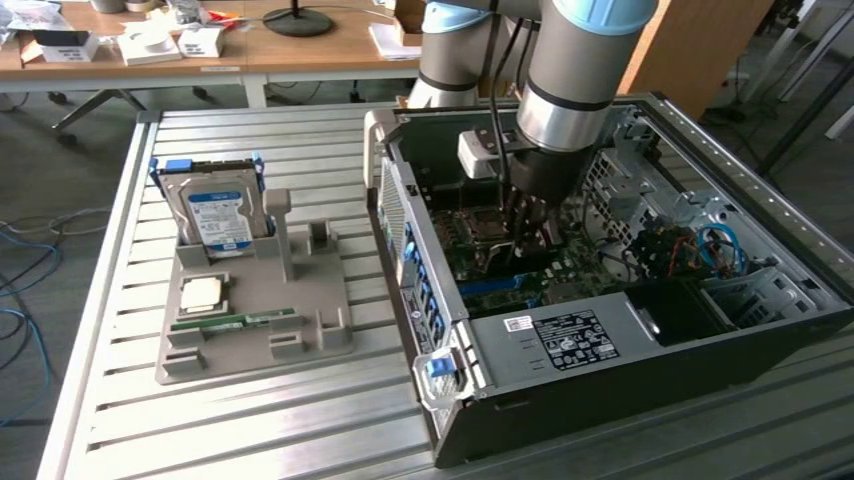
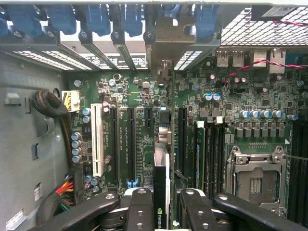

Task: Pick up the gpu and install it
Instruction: 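Insert the gpu into the slot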

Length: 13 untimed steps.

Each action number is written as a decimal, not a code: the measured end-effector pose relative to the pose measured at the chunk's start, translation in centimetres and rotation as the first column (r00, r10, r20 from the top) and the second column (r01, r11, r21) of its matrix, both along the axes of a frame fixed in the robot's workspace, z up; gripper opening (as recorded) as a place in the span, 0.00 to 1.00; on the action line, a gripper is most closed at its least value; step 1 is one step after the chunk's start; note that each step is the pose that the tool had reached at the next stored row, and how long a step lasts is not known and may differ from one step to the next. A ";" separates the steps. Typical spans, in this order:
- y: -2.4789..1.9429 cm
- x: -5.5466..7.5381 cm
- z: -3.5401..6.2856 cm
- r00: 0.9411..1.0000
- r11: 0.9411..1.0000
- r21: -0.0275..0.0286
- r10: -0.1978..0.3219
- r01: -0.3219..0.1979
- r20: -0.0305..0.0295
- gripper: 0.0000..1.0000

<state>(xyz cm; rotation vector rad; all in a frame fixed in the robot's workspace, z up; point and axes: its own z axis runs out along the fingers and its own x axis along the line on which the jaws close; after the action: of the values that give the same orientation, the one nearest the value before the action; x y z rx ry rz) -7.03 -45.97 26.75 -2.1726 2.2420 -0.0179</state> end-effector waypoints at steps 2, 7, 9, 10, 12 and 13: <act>0.00 0.0 0.00 1.000 1.000 0.000 0.000 0.000 0.000 0.26; 0.00 -0.1 0.00 1.000 1.000 0.000 0.000 0.000 0.000 0.26; 0.00 -0.2 -0.01 1.000 1.000 0.000 0.000 0.000 0.000 0.26; -0.01 -0.3 -0.01 1.000 1.000 0.000 0.000 0.000 0.000 0.26; 0.00 -0.4 -0.01 1.000 1.000 0.000 0.000 0.000 0.000 0.26; 0.00 -0.4 -0.02 1.000 1.000 0.000 0.000 0.000 0.000 0.26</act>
<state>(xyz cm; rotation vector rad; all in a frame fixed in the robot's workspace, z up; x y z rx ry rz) -7.39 -45.97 26.73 -2.1722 2.2420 -0.0184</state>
